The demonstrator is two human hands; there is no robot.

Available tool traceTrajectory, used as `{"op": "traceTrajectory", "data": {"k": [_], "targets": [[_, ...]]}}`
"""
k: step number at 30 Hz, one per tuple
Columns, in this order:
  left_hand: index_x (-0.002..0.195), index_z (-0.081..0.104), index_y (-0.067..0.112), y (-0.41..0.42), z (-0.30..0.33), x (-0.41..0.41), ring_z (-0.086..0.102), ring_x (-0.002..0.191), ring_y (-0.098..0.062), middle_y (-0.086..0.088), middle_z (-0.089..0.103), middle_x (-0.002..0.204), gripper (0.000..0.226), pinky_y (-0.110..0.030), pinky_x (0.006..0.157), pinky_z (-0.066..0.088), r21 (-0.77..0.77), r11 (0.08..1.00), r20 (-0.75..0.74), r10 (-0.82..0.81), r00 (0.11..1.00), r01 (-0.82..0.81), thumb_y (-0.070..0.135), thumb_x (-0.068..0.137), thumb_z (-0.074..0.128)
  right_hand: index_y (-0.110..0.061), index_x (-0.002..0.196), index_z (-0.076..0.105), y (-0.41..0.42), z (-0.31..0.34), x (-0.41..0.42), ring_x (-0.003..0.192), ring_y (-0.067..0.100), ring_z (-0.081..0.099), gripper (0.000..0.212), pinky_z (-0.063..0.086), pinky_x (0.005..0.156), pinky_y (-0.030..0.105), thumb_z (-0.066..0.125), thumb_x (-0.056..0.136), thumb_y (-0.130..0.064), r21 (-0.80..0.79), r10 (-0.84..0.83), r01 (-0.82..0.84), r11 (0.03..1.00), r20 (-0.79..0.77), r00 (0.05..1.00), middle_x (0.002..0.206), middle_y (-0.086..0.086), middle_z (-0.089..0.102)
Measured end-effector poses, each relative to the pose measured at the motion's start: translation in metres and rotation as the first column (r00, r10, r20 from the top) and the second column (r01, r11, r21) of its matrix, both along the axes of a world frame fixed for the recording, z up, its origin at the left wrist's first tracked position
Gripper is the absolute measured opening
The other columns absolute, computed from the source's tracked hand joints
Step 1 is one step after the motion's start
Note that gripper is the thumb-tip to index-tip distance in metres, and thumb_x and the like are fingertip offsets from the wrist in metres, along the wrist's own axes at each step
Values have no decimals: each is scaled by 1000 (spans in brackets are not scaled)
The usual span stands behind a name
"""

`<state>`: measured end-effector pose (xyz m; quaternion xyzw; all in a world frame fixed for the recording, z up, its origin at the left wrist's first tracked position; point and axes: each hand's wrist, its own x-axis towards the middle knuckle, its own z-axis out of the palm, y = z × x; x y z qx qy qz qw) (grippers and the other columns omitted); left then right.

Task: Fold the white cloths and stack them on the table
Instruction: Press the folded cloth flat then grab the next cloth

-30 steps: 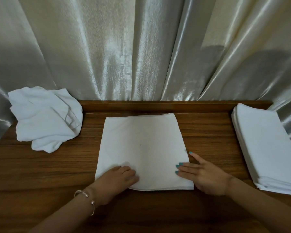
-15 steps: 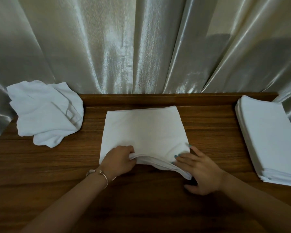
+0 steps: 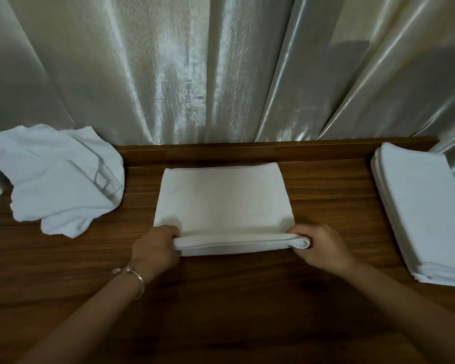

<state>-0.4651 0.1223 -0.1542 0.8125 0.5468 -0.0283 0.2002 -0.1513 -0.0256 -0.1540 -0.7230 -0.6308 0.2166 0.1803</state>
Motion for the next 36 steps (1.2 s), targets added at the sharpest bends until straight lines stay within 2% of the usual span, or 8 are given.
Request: {"op": "traceTrajectory", "data": {"k": [5, 10, 12, 17, 23, 28, 32, 36], "targets": [[75, 67, 24, 38, 14, -16, 61, 70, -12, 3, 65, 74, 20, -20, 54, 43, -282, 945, 278, 244, 929, -164, 4, 78, 66, -22, 93, 67, 26, 20, -2, 82, 19, 64, 17, 49, 70, 27, 59, 91, -8, -98, -282, 268, 958, -475, 834, 88, 6, 69], [94, 66, 19, 72, 9, -21, 63, 99, -25, -8, 68, 102, 22, -42, 89, 53, -673, 691, 471, 677, 566, -266, -1, 84, 62, -17, 92, 68, 64, 21, 4, 88, 26, 66, 12, 52, 71, 33, 57, 92, -21, -103, -399, 421, 901, -575, 714, 91, 8, 70], [98, 65, 18, 84, 5, -19, 65, 98, -24, -7, 69, 103, 20, -44, 88, 53, -711, 672, 522, 702, 484, -208, 2, 90, 57, -9, 97, 67, 81, 14, 8, 91, 35, 65, 25, 53, 75, 44, 58, 89, -30, -102, -436, 473, 875, -591, 679, 95, 17, 69], [88, 51, 13, 109, -13, 5, 53, 66, -22, -2, 54, 69, 15, -33, 58, 39, -99, 938, 562, 328, 760, -332, 22, 98, 45, -19, 97, 60, 120, -10, 15, 74, 22, 58, 13, 47, 64, 39, 47, 99, -24, -32, -505, 567, 823, -495, 706, 89, 17, 64], [112, 43, 12, 142, -28, 31, 49, 50, -16, 2, 49, 61, 18, -25, 43, 30, 68, 956, 451, 226, 864, -285, 24, 100, 36, -14, 86, 48, 163, -31, 24, 64, 19, 54, 19, 40, 50, 29, 42, 100, -24, 13, -618, 627, 779, -153, 771, 73, 5, 56], [101, 47, 8, 156, -29, 34, 57, 67, -27, -4, 54, 71, 30, -33, 59, 42, -176, 916, 436, 402, 805, -362, 38, 98, 41, -20, 93, 45, 173, -36, 23, 63, 17, 59, 14, 43, 49, 28, 40, 100, -31, -27, -624, 623, 782, -16, 782, 73, 3, 58], [71, 57, 12, 153, -23, 24, 56, 71, -17, 1, 57, 73, 33, -29, 58, 44, -489, 792, 391, 574, 720, -366, 42, 84, 64, -14, 97, 51, 168, -31, 27, 74, 20, 56, 27, 44, 64, 34, 46, 97, -41, -84, -654, 653, 753, -208, 728, 77, -1, 56], [94, 64, 8, 142, -26, 8, 65, 83, -28, -9, 66, 92, 22, -39, 64, 57, -573, 764, 348, 554, 756, -295, 30, 88, 64, -11, 102, 53, 164, -32, 33, 71, 18, 56, 23, 42, 59, 30, 48, 98, -33, -116, -625, 615, 780, -192, 756, 76, -1, 57]]}}
